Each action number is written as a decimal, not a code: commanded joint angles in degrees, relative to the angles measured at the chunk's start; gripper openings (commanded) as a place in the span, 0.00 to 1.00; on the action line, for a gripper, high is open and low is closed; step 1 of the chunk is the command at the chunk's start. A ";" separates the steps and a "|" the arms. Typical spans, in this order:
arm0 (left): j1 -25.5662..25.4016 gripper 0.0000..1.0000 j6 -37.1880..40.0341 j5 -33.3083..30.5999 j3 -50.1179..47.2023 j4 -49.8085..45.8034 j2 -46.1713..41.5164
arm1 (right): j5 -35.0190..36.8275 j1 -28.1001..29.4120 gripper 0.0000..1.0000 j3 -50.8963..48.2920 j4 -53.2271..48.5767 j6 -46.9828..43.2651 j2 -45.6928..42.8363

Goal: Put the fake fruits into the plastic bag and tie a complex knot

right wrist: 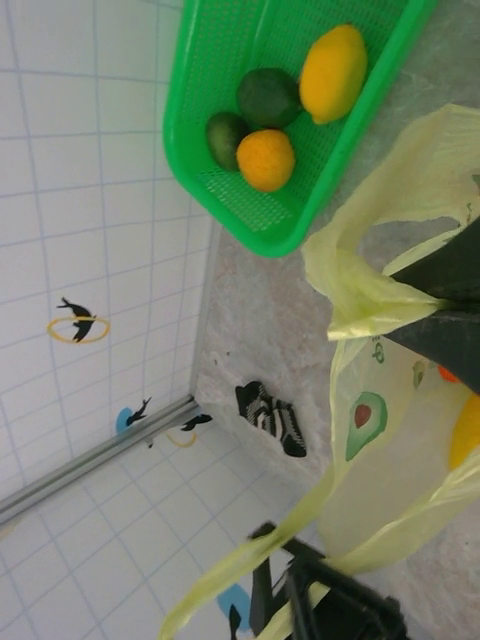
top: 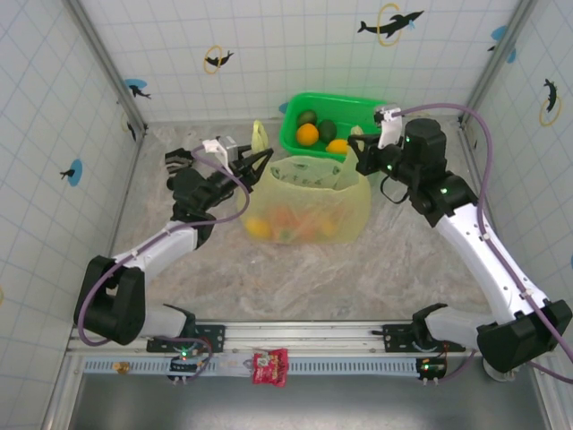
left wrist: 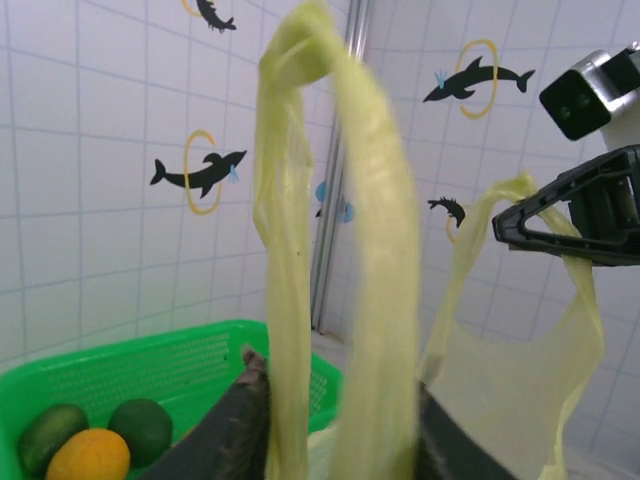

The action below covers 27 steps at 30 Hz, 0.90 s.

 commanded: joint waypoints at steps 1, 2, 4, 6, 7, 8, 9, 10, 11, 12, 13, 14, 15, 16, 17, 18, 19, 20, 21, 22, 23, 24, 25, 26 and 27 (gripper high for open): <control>-0.04 0.18 1.06 2.00 0.33 1.17 -2.68 | 2.77 -0.21 0.19 -1.56 -0.16 0.02 -1.76; -0.06 0.16 1.98 1.85 0.20 0.57 -3.05 | 3.40 -0.15 0.23 -1.73 -0.24 -0.07 -2.31; -0.88 0.14 5.52 1.01 -0.21 -1.42 -4.23 | 4.77 -0.12 0.41 -1.59 -0.13 -0.38 -3.60; -2.15 0.13 10.19 -0.57 -0.47 -5.26 -5.56 | 6.67 0.27 0.50 -1.12 0.06 -0.67 -4.94; -4.63 0.13 12.36 -1.17 -0.55 -7.08 -6.11 | 7.47 0.38 0.52 -0.78 0.04 -0.92 -5.65; -5.41 0.13 13.84 -1.80 -0.68 -8.22 -6.55 | 8.11 0.49 0.54 -0.63 0.01 -1.23 -6.14; -6.22 0.10 14.97 -2.66 -0.77 -9.08 -6.91 | 8.65 0.66 0.54 -0.57 0.31 -1.39 -6.80; -6.73 0.07 15.86 -3.73 -0.98 -9.85 -7.30 | 8.90 0.78 0.53 -0.72 0.97 -1.40 -7.61; -7.02 0.05 16.19 -4.51 -1.27 -10.03 -7.64 | 8.58 0.84 0.53 -0.71 1.37 -0.76 -8.19; -7.19 0.03 16.45 -5.36 -1.76 -9.86 -7.98 | 6.76 0.87 0.51 0.01 1.23 -0.10 -8.25; -7.36 0.00 16.93 -6.26 -2.25 -9.86 -8.20 | 4.35 0.92 0.49 1.26 0.61 0.10 -7.92; -7.48 0.00 17.40 -6.98 -2.53 -10.03 -8.38 | 2.95 1.09 0.47 2.33 0.04 0.90 -7.35; -7.57 0.00 17.78 -7.53 -2.91 -10.14 -8.48 | 1.79 1.38 0.44 3.19 -0.15 1.89 -6.95; -7.71 0.00 18.06 -7.81 -3.05 -10.21 -8.60 | 0.68 1.90 0.42 3.60 0.17 3.26 -6.56; -7.77 0.00 18.40 -7.99 -3.10 -10.53 -8.65 | -0.37 2.28 0.40 3.90 0.44 4.61 -6.11; -7.97 0.00 18.98 -8.19 -3.08 -10.98 -8.63 | -1.24 2.71 0.38 4.66 0.46 6.00 -5.28; -8.30 0.00 19.59 -8.59 -3.02 -11.51 -8.64 | -1.83 3.26 0.36 5.85 0.02 7.77 -4.00; -8.66 0.00 20.29 -8.67 -2.81 -12.12 -8.65 | -2.81 3.75 0.35 7.02 -0.32 8.98 -2.93; -9.05 0.00 20.95 -8.72 -2.53 -12.77 -8.57 | -3.50 4.63 0.33 8.22 -0.38 9.78 -1.57; -9.43 0.00 21.67 -8.83 -2.37 -13.46 -8.48 | -3.73 5.96 0.33 9.31 -0.45 10.40 -0.24; -9.74 0.00 22.16 -8.90 -2.22 -13.97 -8.41 | -4.35 7.08 0.33 10.26 -0.29 10.62 0.93; -10.12 0.00 22.47 -8.79 -2.05 -14.36 -8.31 | -5.42 8.27 0.33 11.67 -0.56 10.64 2.63; -10.32 0.00 22.69 -8.83 -1.97 -14.73 -8.24 | -6.33 9.54 0.34 13.82 -1.87 10.08 4.67; -10.52 0.00 22.83 -8.83 -1.97 -14.92 -8.20 | -6.40 10.76 0.35 15.96 -3.77 9.11 6.66; -10.74 0.00 22.94 -8.70 -1.86 -15.10 -8.14 | -6.15 12.17 0.36 18.74 -6.22 7.59 9.02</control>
